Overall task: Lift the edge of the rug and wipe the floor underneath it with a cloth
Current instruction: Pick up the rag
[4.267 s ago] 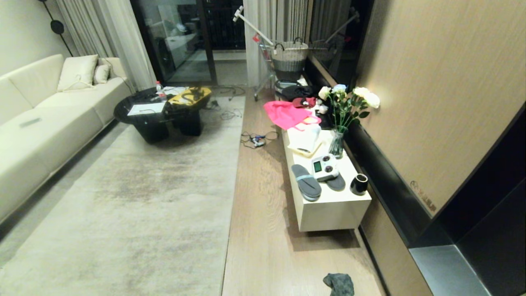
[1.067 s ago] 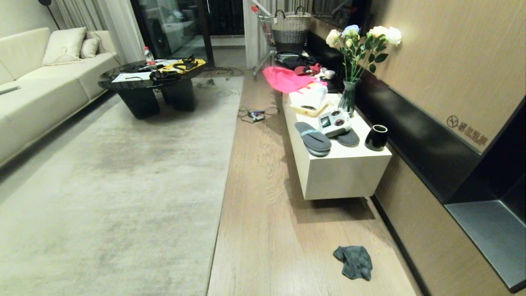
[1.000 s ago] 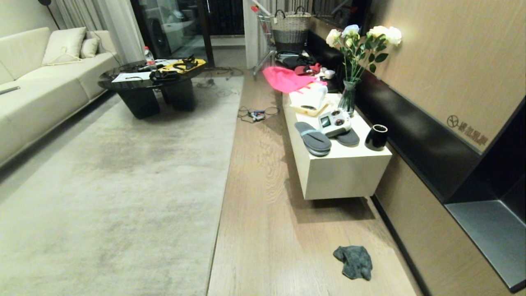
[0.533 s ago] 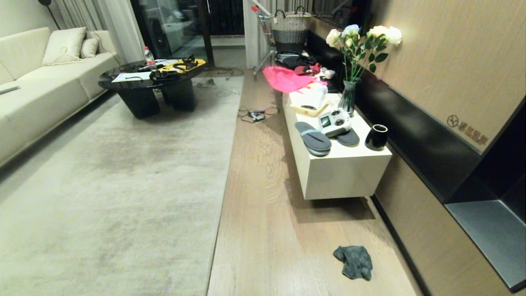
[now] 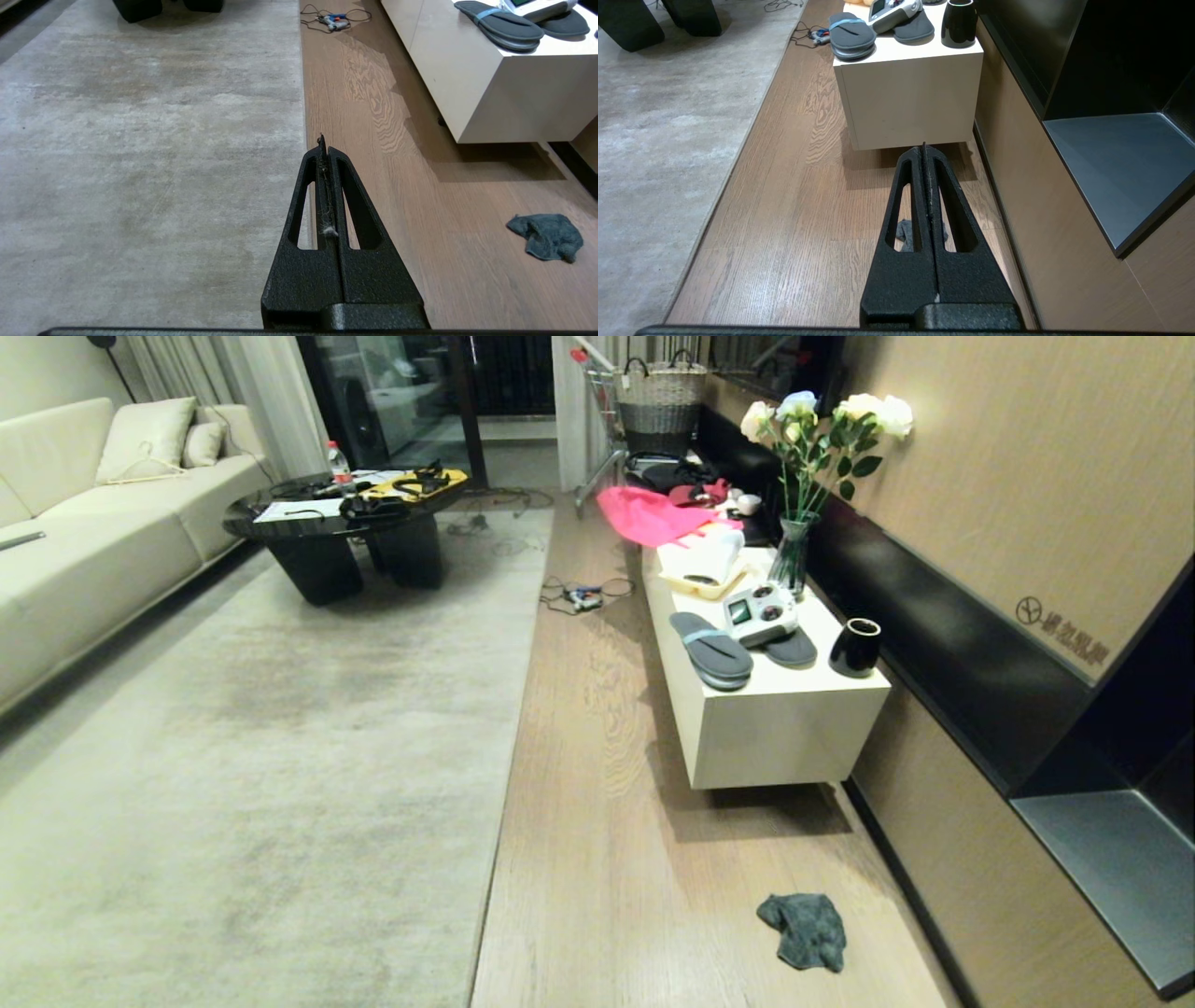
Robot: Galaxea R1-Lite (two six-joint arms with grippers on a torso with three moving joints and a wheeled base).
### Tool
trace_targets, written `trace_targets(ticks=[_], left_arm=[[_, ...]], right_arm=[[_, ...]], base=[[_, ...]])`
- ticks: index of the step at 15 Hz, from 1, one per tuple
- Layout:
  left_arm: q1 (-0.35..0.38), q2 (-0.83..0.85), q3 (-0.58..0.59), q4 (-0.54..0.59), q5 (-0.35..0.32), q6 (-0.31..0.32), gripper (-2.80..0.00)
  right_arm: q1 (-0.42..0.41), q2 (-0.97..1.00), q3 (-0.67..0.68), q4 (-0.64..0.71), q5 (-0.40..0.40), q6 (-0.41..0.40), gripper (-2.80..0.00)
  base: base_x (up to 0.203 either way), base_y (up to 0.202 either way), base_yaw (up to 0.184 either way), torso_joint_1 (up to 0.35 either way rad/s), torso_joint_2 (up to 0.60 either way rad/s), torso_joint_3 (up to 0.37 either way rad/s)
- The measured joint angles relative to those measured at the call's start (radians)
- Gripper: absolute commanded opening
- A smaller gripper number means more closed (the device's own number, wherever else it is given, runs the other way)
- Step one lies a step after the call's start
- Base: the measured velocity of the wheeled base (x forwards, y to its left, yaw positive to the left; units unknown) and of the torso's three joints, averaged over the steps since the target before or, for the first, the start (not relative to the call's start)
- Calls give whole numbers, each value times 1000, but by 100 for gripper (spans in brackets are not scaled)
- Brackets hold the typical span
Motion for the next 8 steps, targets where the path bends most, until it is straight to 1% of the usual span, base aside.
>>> trace_targets(ticks=[2,4,8], left_arm=[[0,0,0,0,2,-3,-280],[0,0,0,0,6,-3,-280],[0,0,0,0,6,-5,-280]], right_arm=[[0,0,0,0,-1,0,-280],[0,0,0,0,0,0,-280],[0,0,0,0,0,0,-280]], base=[[0,0,0,0,0,0],[0,0,0,-1,2,-72],[0,0,0,4,3,-174]])
